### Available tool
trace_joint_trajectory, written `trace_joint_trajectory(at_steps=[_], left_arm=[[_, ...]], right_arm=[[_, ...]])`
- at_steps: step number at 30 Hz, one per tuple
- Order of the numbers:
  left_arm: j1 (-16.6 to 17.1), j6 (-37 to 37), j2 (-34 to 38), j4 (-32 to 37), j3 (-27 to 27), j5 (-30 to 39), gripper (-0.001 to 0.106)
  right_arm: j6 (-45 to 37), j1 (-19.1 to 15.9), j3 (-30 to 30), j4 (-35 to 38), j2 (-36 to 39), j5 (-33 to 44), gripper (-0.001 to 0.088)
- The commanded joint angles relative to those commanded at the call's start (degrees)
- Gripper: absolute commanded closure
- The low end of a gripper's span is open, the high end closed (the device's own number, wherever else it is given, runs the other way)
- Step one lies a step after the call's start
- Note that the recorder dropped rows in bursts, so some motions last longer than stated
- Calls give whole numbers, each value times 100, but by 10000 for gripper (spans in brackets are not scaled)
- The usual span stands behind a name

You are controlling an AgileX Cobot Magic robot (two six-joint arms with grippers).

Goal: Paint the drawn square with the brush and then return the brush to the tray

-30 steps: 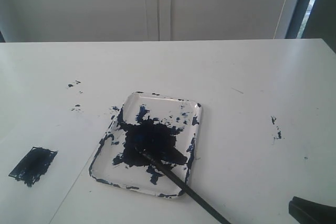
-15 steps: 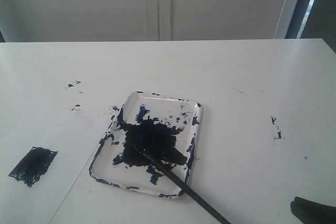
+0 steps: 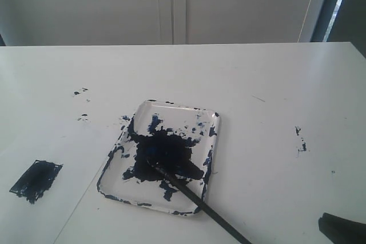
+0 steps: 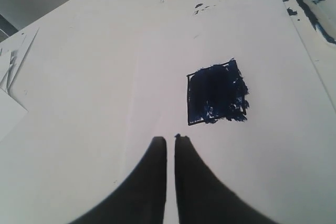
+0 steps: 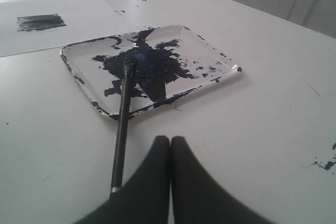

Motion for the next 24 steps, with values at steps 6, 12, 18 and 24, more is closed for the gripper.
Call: trace_joint_trajectory(at_steps=[6, 12, 18, 24], left_arm=[[0, 0, 0, 0, 0, 0, 922], [0, 0, 0, 0, 0, 1, 922], [0, 0, 0, 0, 0, 1, 922], [-13, 12, 0, 0, 0, 1, 922]], right_arm=[[0, -1185, 0, 1148, 0, 42, 868], [0, -2298, 0, 1275, 0, 113, 868], [0, -3507, 0, 1337, 61, 113, 868], [0, -3842, 0, 1323, 61, 100, 868]])
